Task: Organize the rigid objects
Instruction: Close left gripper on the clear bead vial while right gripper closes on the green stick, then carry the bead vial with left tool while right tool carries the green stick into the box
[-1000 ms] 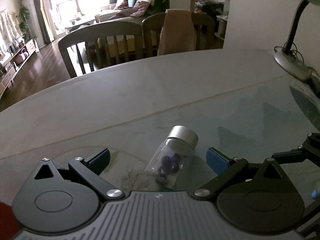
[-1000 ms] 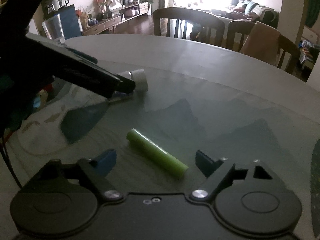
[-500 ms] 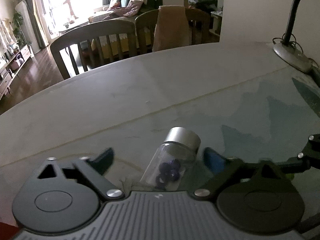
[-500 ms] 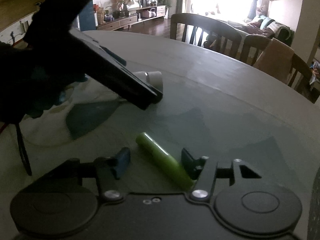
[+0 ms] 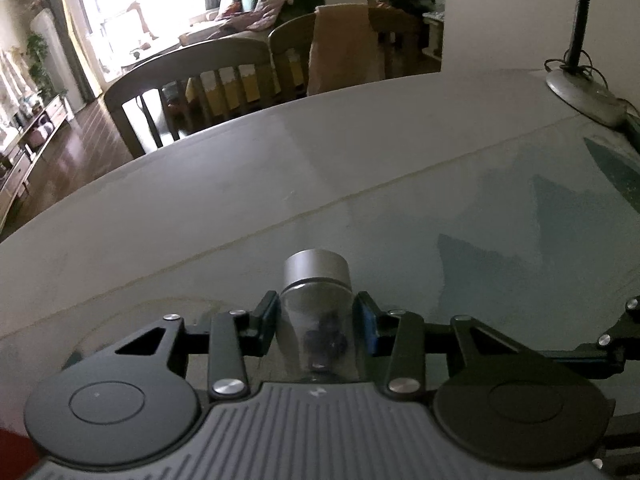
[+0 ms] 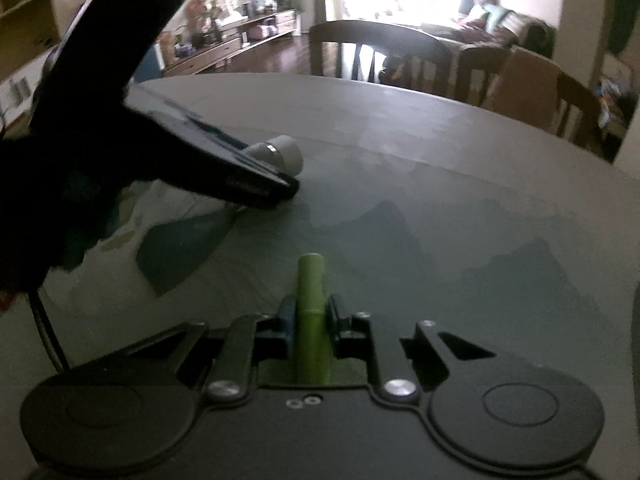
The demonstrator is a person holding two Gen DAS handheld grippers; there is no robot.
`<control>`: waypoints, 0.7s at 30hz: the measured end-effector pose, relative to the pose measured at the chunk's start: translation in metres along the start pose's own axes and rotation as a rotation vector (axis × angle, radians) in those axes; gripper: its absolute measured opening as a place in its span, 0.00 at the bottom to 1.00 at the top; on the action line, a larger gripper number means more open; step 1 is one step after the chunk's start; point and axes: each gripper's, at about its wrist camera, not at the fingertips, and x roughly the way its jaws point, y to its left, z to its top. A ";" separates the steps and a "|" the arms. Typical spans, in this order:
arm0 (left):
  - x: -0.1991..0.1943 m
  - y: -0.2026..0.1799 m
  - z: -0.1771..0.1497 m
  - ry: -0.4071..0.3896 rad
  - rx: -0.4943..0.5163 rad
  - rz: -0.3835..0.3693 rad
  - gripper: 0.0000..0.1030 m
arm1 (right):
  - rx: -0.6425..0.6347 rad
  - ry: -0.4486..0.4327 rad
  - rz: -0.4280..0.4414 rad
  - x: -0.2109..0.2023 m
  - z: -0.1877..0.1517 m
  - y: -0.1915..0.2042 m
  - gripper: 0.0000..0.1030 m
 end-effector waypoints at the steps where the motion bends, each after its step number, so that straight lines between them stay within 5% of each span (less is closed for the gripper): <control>1: -0.002 0.000 -0.002 0.004 -0.006 -0.001 0.40 | 0.016 0.002 0.004 0.000 0.000 -0.001 0.15; 21: -0.095 0.015 -0.034 0.009 -0.119 -0.006 0.40 | 0.076 -0.024 0.018 -0.074 0.013 0.040 0.15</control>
